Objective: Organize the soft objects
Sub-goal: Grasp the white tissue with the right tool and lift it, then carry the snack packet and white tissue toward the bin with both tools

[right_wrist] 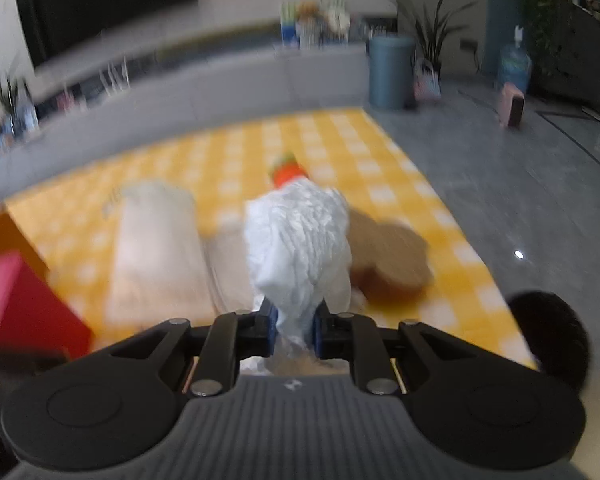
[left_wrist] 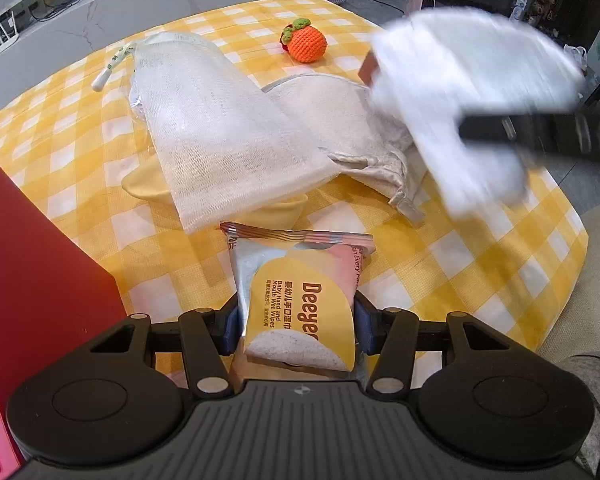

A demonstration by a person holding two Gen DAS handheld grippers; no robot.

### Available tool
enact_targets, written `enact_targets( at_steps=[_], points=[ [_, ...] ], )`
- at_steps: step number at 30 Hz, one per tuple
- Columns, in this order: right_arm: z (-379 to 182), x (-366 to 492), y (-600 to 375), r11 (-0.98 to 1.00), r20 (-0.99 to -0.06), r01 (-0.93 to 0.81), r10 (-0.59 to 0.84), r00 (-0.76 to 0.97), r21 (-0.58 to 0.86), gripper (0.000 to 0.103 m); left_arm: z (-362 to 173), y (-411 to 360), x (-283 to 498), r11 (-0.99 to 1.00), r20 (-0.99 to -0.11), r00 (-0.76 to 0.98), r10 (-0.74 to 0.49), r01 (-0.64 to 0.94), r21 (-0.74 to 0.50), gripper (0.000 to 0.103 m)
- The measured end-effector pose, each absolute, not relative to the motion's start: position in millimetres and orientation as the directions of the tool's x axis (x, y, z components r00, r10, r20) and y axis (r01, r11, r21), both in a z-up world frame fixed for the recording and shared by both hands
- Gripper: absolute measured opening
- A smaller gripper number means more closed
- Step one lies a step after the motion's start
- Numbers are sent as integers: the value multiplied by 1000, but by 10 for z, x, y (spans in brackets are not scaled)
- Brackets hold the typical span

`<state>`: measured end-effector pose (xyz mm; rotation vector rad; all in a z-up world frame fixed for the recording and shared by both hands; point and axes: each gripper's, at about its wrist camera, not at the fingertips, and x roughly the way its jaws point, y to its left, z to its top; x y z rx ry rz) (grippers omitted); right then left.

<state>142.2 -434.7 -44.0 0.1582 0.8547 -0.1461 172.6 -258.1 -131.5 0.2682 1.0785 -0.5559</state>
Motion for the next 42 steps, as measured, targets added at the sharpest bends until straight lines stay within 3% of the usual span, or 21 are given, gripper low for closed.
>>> enact_targets(
  at_steps=[6,20,26,42],
  points=[
    [-705,1457,-4515,962,-811,232,-23,584,140,16,-1313,-2596,1705,832,-887,354,-297,552,-57,61],
    [-394,1327,-4402,971,-723,192,-33,690,139,16,-1089,-2665,1598,796,-862,425,-278,604,41,56],
    [-248,1258,-4348,966,-667,110,77,741,234,16,-884,-2559,1516,817,-844,460,-277,575,46,56],
    [227,928,-4201,932,-477,-43,223,850,359,16,-62,-1872,1401,841,-744,519,-420,531,-105,56]
  ],
)
